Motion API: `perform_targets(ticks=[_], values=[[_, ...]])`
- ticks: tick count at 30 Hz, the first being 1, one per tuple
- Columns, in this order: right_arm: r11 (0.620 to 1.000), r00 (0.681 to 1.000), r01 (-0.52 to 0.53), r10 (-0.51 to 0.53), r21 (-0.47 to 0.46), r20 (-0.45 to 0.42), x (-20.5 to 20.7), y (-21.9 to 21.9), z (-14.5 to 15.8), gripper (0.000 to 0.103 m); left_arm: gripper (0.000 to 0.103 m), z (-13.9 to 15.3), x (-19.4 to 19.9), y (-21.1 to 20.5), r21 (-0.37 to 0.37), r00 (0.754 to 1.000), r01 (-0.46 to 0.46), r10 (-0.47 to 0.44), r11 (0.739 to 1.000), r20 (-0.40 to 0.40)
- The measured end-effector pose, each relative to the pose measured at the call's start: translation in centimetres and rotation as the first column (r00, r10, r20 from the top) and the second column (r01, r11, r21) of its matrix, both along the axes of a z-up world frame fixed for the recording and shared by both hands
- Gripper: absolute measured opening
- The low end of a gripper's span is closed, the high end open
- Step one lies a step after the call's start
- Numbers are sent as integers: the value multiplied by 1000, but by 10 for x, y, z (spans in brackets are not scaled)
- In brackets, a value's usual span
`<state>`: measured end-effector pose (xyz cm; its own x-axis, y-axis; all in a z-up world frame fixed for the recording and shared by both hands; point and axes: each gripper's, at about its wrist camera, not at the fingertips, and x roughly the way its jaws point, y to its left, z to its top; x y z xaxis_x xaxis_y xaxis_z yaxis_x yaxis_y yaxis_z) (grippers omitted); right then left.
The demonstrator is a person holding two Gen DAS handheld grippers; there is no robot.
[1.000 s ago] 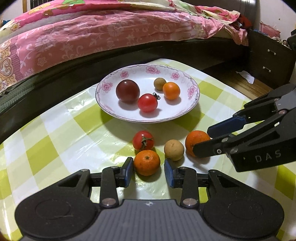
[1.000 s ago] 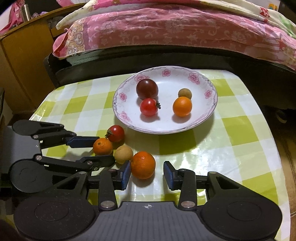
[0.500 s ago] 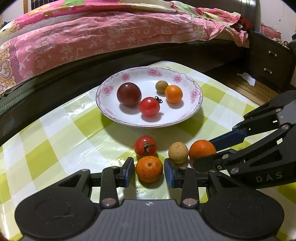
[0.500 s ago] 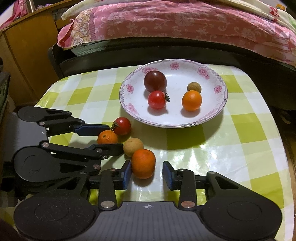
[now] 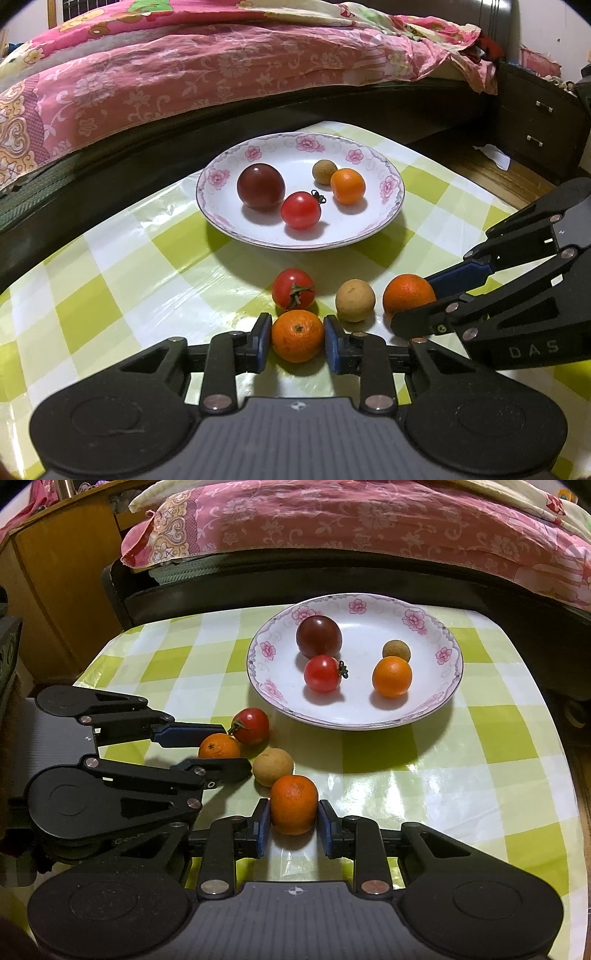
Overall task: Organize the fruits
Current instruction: 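Grasp a small mandarin with the left gripper while the right grasps an orange, then carry the mandarin and orange over the white plate with both grippers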
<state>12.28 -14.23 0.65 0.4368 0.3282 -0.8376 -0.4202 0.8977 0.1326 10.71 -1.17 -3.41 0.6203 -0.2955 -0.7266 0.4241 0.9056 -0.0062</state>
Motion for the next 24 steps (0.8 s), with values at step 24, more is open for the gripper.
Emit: perform_targets(ticks=[24], values=[[1000, 1000, 23, -23, -9, 5, -2, -6, -2, 23, 39, -1, -15, 3, 37, 1000, 1, -1, 999, 8]])
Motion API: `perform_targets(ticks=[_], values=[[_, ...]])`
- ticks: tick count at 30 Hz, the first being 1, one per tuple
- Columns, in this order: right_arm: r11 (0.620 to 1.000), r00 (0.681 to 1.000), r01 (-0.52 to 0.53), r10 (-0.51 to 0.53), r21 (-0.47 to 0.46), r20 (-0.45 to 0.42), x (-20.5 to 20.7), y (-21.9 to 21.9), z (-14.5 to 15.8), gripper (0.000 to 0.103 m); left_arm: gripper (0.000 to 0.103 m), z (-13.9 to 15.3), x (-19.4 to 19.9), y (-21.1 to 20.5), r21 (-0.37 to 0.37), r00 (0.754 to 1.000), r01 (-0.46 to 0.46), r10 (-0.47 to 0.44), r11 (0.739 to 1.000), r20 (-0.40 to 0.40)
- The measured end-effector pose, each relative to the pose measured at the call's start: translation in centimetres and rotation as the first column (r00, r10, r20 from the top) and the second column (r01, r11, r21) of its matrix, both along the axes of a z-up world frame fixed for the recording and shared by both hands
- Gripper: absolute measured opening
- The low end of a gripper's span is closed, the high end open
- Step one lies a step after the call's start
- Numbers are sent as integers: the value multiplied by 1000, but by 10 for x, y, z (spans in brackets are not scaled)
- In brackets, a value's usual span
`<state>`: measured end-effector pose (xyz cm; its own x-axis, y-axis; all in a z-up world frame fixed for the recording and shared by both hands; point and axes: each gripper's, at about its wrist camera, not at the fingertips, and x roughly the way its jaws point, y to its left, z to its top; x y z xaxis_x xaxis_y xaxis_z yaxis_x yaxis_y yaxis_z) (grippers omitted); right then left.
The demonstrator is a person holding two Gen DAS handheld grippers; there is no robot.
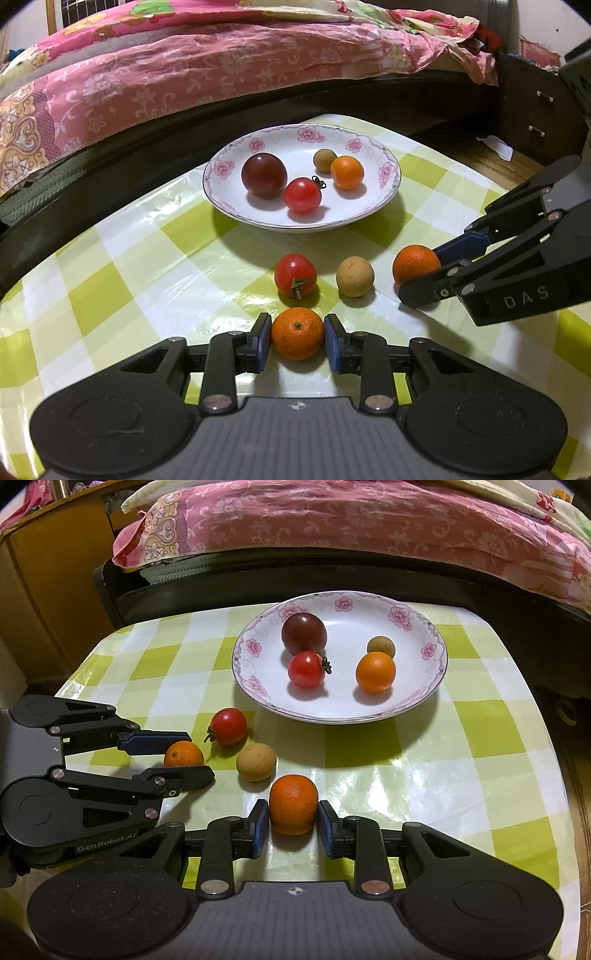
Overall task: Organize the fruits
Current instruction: 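Carry the mandarin and orange over the white plate with both grippers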
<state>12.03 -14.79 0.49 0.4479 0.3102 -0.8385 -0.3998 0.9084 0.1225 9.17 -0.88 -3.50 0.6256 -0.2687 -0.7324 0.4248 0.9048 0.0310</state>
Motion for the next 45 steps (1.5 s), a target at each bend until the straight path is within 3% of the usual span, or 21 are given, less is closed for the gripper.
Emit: perform_targets(ticks=[23, 36, 45], values=[[1000, 1000, 10, -10, 1, 8, -1, -1, 0, 23, 38, 0, -10, -2, 21, 1000, -2, 2, 1000, 19], [1000, 1000, 14, -13, -20, 18, -6, 2, 1, 23, 38, 2, -16, -1, 10, 998, -59, 59, 998, 2], [999, 999, 35, -35, -7, 30, -8, -3, 7, 23, 37, 9, -15, -4, -4, 999, -49, 49, 999, 8]])
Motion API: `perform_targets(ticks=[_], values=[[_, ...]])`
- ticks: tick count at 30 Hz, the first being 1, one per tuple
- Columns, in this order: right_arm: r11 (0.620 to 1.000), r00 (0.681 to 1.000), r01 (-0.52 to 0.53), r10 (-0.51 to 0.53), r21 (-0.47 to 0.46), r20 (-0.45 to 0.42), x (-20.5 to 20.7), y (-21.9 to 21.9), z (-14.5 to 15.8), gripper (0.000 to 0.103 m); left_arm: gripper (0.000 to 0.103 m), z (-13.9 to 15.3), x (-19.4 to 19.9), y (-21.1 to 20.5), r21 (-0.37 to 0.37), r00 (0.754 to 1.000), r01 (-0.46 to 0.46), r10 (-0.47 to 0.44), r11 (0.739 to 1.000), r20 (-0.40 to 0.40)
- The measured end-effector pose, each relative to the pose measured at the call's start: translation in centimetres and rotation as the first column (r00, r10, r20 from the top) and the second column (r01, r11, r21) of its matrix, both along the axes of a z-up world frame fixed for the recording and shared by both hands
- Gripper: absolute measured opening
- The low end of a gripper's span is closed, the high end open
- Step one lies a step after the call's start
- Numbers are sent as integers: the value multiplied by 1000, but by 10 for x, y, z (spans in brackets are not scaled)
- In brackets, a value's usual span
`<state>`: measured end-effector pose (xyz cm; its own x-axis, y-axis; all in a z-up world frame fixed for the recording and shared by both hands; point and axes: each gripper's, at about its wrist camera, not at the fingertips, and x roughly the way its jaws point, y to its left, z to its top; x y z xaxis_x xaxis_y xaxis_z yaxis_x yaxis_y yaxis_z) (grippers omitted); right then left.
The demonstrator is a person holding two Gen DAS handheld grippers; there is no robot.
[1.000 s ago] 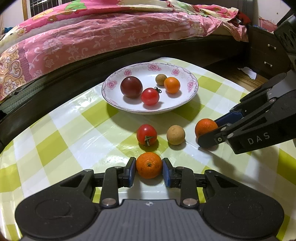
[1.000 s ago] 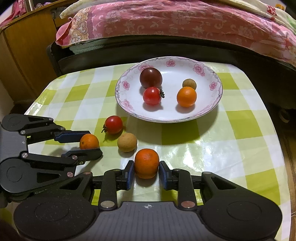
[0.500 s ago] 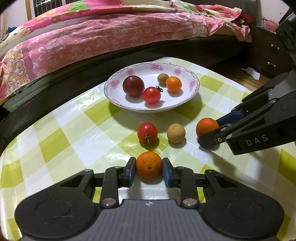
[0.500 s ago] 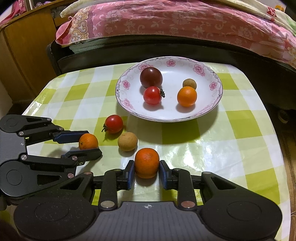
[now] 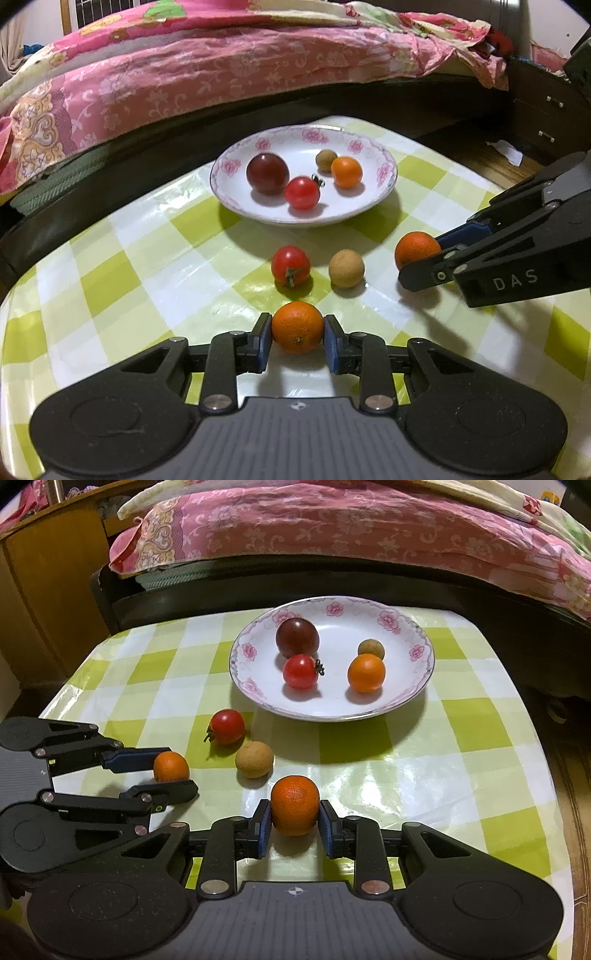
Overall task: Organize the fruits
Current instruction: 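Carry the mandarin and orange over the white plate with both grippers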
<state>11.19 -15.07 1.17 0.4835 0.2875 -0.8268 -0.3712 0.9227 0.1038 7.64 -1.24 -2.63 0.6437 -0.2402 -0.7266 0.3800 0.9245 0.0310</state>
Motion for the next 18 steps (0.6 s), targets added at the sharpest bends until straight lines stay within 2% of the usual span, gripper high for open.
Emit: perform_targets(ticks=[10, 18], values=[[999, 999, 25, -26, 21, 39, 7, -6, 11, 23, 37, 26, 22, -6, -36, 998, -12, 14, 999, 58], [998, 994, 48, -51, 36, 96, 28, -14, 25, 23, 37, 39, 51, -17, -4, 995, -5, 5, 1000, 99]])
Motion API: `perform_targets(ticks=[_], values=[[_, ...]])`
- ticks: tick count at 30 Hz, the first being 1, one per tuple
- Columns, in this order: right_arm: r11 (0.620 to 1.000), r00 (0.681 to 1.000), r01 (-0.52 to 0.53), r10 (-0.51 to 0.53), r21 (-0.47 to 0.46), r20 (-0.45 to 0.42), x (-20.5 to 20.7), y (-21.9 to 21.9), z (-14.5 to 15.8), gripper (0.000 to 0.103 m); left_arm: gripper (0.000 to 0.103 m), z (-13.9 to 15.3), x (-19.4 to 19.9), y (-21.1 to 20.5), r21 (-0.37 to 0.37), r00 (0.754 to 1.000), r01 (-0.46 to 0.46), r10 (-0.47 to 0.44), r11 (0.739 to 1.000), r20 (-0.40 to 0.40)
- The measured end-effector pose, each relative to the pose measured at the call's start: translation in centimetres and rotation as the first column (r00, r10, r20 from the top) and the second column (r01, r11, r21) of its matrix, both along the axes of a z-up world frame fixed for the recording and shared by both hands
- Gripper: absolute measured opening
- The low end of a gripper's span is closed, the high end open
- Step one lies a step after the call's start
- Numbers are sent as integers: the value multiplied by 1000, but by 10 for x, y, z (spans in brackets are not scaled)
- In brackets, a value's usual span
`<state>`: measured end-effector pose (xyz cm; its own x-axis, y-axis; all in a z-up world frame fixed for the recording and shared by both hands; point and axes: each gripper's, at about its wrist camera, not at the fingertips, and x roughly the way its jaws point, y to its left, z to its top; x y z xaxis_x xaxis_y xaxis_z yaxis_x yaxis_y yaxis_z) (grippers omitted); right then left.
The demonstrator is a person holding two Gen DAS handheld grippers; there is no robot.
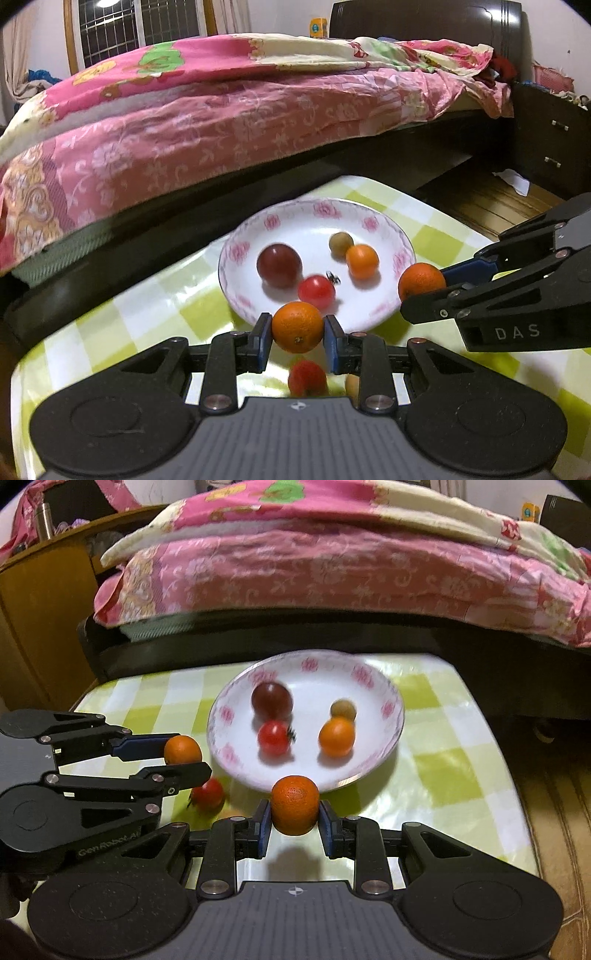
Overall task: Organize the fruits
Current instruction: 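Carry the mandarin and orange over the white plate with both grippers, then open the right gripper to drop the orange into the plate while the left holds the mandarin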
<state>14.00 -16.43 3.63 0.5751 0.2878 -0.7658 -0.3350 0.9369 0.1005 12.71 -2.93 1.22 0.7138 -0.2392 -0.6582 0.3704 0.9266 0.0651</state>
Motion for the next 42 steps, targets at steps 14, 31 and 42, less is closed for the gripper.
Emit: perform_targets(ticks=[14, 31, 42], values=[[1000, 1000, 20, -20, -5, 15, 32, -4, -10, 23, 37, -10, 36, -10, 43, 1000, -9, 10, 999, -14], [999, 999, -1, 3, -43, 34, 44, 3, -22, 23, 37, -23, 46, -3, 29, 999, -27, 27, 999, -21], [998, 999, -11, 13, -55, 40, 48, 8, -29, 23, 37, -27, 55, -2, 36, 999, -47, 47, 998, 7]])
